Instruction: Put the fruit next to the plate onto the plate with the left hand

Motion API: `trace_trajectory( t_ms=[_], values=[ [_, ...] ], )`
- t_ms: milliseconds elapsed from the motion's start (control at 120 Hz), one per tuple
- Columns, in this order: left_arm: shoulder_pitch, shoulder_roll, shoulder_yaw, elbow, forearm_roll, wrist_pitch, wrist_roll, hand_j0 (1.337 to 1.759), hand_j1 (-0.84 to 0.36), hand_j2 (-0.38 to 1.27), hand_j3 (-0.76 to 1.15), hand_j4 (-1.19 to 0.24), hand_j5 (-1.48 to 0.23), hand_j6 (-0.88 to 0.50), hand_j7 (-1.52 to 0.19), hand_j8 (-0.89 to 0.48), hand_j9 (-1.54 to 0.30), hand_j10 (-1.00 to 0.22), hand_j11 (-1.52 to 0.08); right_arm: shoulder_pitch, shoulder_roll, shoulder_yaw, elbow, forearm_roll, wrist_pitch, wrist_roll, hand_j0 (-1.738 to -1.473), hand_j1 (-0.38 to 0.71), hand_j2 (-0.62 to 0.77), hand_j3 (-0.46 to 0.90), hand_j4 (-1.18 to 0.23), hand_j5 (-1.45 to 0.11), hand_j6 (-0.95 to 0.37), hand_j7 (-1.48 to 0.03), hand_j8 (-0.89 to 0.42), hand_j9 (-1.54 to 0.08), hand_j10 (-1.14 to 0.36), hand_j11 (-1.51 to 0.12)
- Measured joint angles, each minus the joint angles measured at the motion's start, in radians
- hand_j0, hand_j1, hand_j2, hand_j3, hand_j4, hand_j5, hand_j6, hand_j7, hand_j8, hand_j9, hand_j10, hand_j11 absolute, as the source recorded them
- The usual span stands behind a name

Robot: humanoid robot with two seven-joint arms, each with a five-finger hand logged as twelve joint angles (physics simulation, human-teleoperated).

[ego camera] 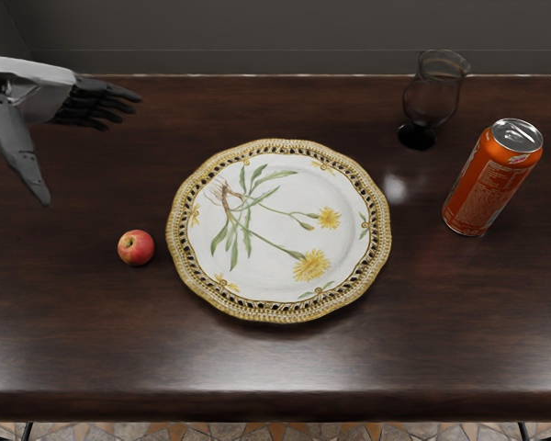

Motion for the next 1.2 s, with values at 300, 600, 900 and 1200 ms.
trace_trajectory(
  t_ms=[300, 600, 900, 1200],
  values=[
    [-0.014, -0.145, 0.029, 0.059, 0.002, 0.0, -0.001, 1.658, 0.31, 0.01, 0.0, -0.04, -0.05, -0.04, -0.05, -0.04, -0.05, -0.04, -0.05, -0.001, 0.0, -0.001, 0.0, 0.003, -0.001, 0.0, -1.658, -0.33, 0.0, 0.0, -0.01, -0.02, -0.01, -0.02, -0.01, -0.02, -0.01, -0.02],
    [-0.221, -0.617, 0.363, -0.16, -0.4, 0.438, 0.305, 1.658, 0.34, 0.0, 0.0, -0.01, -0.02, -0.01, -0.02, -0.01, -0.02, -0.01, -0.02, -0.001, 0.0, -0.002, 0.0, 0.003, -0.001, 0.0, -1.658, -0.33, 0.0, 0.0, -0.01, -0.02, -0.01, -0.02, -0.01, -0.02, -0.01, -0.02],
    [-0.016, -0.799, 0.128, -0.297, -0.49, 0.875, 0.444, 1.658, 0.34, 0.0, 0.0, -0.01, -0.01, -0.01, -0.01, -0.01, -0.01, -0.01, -0.01, -0.001, 0.0, -0.002, 0.0, 0.003, -0.001, 0.0, -1.658, -0.33, 0.0, 0.0, -0.01, -0.02, -0.01, -0.02, -0.01, -0.02, -0.01, -0.02],
    [0.102, -0.812, 0.087, -0.304, -0.521, 0.96, 0.461, 1.658, 0.34, 0.0, 0.0, 0.0, -0.01, -0.01, -0.01, 0.0, -0.01, 0.0, -0.01, -0.001, 0.0, -0.002, 0.0, 0.003, -0.001, 0.0, -1.658, -0.33, 0.0, 0.0, -0.01, -0.02, -0.01, -0.02, -0.01, -0.02, -0.01, -0.02]
  ],
)
